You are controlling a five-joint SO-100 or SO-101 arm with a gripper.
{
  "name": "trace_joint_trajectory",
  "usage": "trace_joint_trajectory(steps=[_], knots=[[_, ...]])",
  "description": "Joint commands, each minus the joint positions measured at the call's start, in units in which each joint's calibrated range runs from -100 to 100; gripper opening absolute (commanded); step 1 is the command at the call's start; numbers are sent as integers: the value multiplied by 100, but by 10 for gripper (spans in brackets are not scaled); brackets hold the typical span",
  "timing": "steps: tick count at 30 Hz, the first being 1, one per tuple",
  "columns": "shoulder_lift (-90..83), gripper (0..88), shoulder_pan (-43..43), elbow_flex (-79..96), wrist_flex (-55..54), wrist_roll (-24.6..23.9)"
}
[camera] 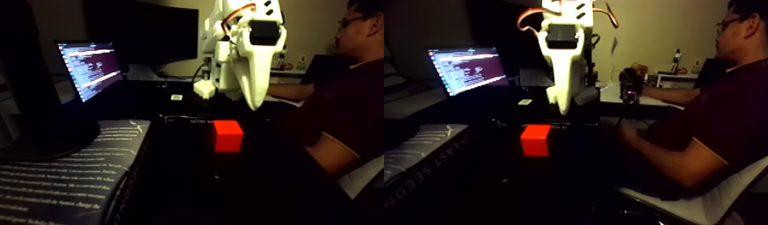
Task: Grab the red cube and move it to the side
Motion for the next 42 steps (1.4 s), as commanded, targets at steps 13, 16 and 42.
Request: trace_joint_trajectory(steps=[13, 16, 42], knots=[[8, 5, -42, 9, -13, 14], [8, 5, -42, 9, -13, 14], [0, 5, 16, 9, -21, 14]])
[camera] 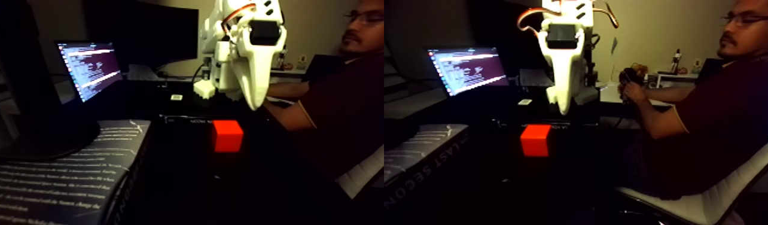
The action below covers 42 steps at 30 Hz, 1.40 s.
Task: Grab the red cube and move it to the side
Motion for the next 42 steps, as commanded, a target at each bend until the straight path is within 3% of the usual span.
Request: trace_joint_trajectory(steps=[1, 21, 30, 42], knots=[[0, 5, 0, 9, -21, 14], [588, 5, 33, -662, -30, 160], [2966, 5, 266, -2113, -478, 1007], [5924, 5, 899, -4417, 595, 3575]])
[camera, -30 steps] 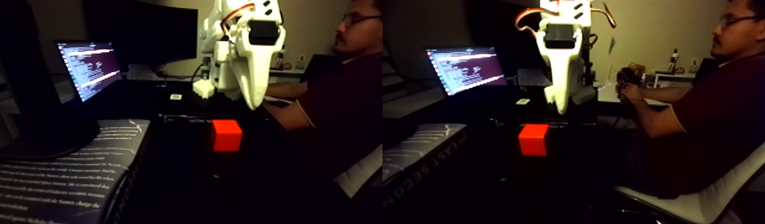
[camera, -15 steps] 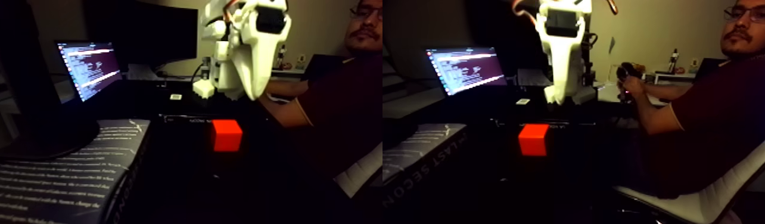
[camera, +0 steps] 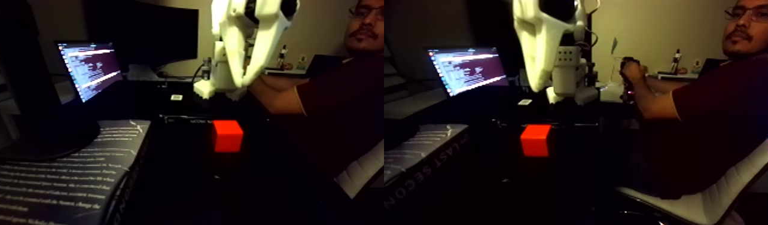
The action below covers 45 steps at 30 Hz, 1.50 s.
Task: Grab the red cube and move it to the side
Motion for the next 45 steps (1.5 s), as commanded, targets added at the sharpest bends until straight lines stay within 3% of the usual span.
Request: trace_joint_trajectory(steps=[1, 7, 13, 20, 24, 39, 45], knots=[[674, 5, 199, -687, 510, 619], [1522, 5, 241, -1440, 1253, 771], [2270, 5, 274, -1948, 1329, 781], [2724, 6, 474, -1966, 1227, 1456], [2808, 64, 674, -2030, 1143, 1817], [3564, 88, 682, -2021, 645, 1817], [3665, 245, 682, -1975, 569, 1828]])
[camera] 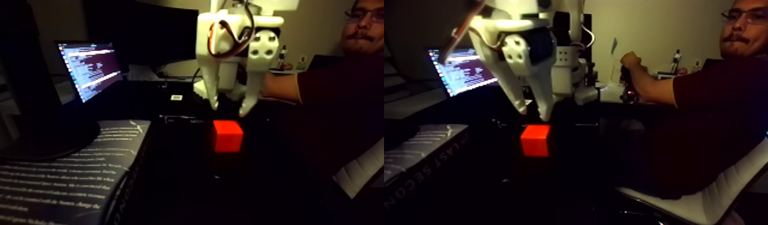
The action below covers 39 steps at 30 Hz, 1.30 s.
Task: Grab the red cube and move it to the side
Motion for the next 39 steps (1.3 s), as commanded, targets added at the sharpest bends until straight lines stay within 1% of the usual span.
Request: trace_joint_trajectory(steps=[1, 3, 5, 9, 13, 17, 28, 39], knots=[[30, 276, 41, -133, -27, 29], [47, 322, 41, -133, -27, 46], [56, 346, 50, -124, -2, 191], [64, 351, 133, -115, -10, 267], [64, 351, 274, 21, -19, 596], [64, 351, 266, 257, -35, 715], [316, 351, 183, 792, -1294, 256], [551, 351, 191, 756, -1395, 321]])
